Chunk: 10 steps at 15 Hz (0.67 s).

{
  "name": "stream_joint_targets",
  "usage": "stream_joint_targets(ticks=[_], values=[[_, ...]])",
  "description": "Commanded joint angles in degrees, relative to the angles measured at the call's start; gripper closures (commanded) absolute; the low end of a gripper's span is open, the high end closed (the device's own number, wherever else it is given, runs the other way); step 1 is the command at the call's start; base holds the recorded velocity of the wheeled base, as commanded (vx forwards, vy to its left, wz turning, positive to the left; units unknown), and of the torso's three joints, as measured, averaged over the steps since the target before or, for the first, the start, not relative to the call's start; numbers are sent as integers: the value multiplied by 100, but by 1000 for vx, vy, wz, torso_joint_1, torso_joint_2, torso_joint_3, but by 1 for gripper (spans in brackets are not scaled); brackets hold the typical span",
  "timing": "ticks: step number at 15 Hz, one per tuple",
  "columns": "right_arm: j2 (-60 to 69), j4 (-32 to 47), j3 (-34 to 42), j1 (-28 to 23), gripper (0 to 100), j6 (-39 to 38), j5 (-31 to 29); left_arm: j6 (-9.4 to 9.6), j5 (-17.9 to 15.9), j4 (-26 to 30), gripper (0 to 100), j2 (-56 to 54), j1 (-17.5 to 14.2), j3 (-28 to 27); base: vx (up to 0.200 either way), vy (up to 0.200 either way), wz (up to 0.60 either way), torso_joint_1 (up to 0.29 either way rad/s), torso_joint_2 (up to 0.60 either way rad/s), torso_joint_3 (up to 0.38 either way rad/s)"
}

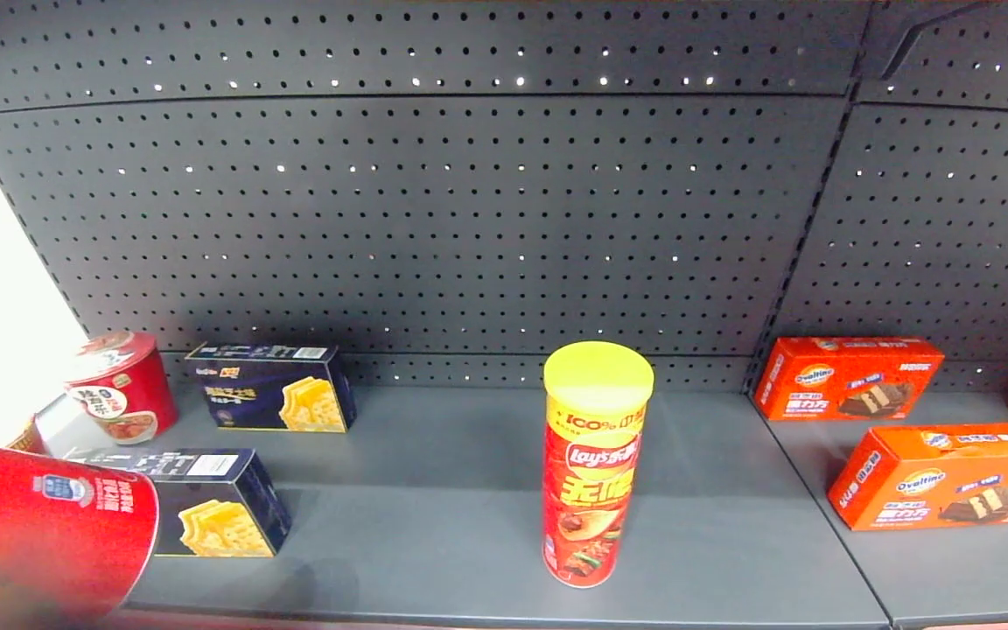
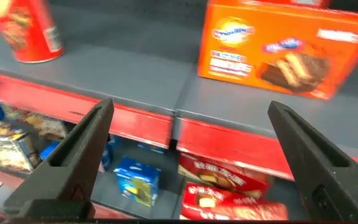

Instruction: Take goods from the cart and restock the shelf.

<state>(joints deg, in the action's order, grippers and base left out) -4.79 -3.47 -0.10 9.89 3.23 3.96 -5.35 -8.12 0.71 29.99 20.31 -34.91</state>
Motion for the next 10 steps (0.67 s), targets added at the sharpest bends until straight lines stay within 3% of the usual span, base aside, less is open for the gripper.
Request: stream_joint_targets(ticks=[1, 2, 3, 5, 7, 8, 10], values=[[-31, -4, 1, 5, 0, -51, -9, 8, -111, -9, 100, 359, 52, -174, 0, 0, 0, 0, 0, 0], [-31, -4, 1, 5, 0, -59, -9, 34, -129, -9, 100, 578, 78, -288, 0, 0, 0, 0, 0, 0], [-31, -4, 1, 5, 0, -95, -9, 245, -146, -18, 100, 886, 78, -376, 0, 0, 0, 0, 0, 0], [-31, 5, 1, 5, 0, -613, 8, 491, -146, -123, 100, 1554, 70, -516, 0, 0, 0, 0, 0, 0], [-31, -13, 1, 5, 0, -719, 17, 456, -243, -598, 100, 2169, 70, -587, 0, 0, 0, 0, 0, 0], [-31, -13, 1, 5, 0, -727, 17, 307, -621, -1108, 100, 2740, 26, -648, 0, 0, 0, 0, 0, 0], [-31, -13, 1, 5, 0, -701, 17, 228, -1034, -1793, 100, 3654, 17, -886, 0, 0, 0, 0, 0, 0]])
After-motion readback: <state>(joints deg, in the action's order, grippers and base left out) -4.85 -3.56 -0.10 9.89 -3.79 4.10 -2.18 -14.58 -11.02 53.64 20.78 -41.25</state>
